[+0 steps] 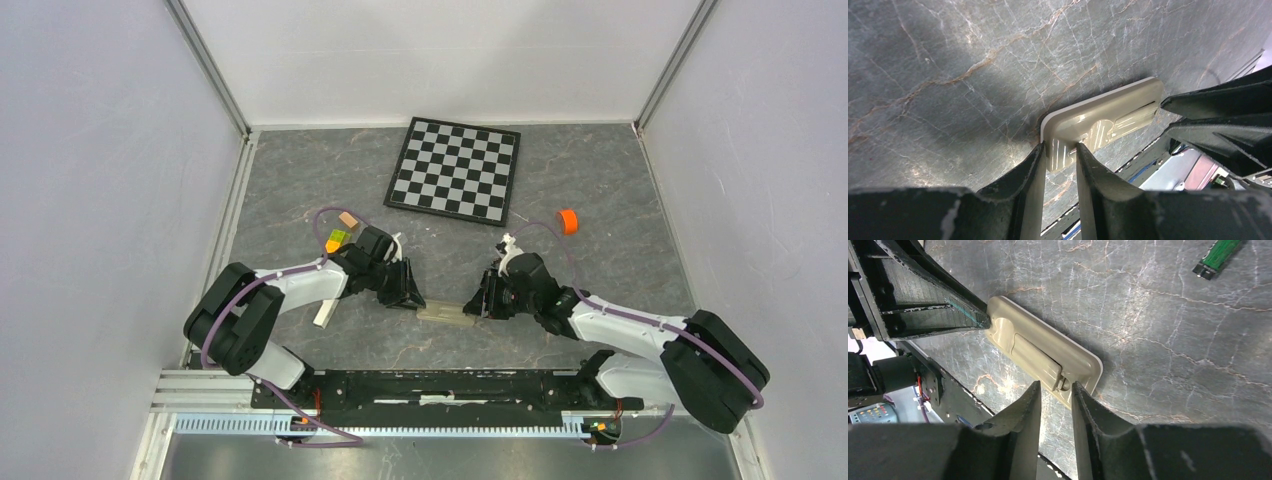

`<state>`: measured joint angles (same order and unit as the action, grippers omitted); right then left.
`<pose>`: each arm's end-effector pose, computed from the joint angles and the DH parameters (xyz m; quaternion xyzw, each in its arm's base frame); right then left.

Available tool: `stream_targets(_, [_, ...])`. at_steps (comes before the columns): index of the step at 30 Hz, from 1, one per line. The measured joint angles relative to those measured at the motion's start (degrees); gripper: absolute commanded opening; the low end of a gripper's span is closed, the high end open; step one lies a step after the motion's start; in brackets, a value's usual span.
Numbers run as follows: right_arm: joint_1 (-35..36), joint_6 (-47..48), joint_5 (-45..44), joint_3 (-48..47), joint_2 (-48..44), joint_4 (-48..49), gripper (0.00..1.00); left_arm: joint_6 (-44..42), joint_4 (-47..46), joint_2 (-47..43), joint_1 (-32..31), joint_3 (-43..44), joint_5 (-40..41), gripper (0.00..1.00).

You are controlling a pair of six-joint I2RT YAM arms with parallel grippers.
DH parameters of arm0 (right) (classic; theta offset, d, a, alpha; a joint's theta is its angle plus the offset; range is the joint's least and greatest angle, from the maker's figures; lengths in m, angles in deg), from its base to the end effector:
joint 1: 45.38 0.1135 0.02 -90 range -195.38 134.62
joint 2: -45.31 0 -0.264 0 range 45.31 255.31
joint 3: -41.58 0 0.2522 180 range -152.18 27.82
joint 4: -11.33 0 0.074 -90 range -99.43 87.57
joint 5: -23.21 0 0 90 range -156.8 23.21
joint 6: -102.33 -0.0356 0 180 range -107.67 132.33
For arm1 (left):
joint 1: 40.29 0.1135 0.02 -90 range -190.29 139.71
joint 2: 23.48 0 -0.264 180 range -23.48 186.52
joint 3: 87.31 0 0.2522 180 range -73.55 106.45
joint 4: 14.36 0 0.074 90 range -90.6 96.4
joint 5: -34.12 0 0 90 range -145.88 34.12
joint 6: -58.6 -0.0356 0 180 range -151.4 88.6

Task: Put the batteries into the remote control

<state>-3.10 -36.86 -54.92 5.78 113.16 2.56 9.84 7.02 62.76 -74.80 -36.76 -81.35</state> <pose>0.1553 0.1511 0.1530 0.0116 0.9054 0.3620 0.2216 0.2099 -0.1629 0.1407 0.0075 0.9375 -0.3366 0.0884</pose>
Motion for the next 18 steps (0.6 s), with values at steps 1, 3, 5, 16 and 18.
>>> stream_targets(1, [0.0, 0.17, -0.5, -0.02, -0.35, -0.44, 0.25, -0.02, 0.07, 0.0, -0.04, 0.0, 0.0, 0.36])
stream_targets(3, [0.0, 0.63, -0.66, -0.04, -0.59, -0.83, 0.18, -0.07, 0.07, 0.0, -0.02, 0.0, 0.07, 0.36])
stream_targets(5, [0.0, 0.92, -0.57, -0.09, -0.61, -0.83, 0.12, -0.11, 0.07, 0.0, -0.04, 0.0, 0.09, 0.36])
stream_targets(16, [0.0, 0.94, 3.15, -0.35, 4.15, 4.61, 0.04, -0.15, 0.22, 0.0, -0.04, 0.02, 0.09, 0.36])
stream_targets(18, [0.0, 0.63, 3.28, -0.35, 5.44, 5.14, 0.04, -0.15, 0.22, 0.0, -0.04, 0.07, 0.02, 0.36])
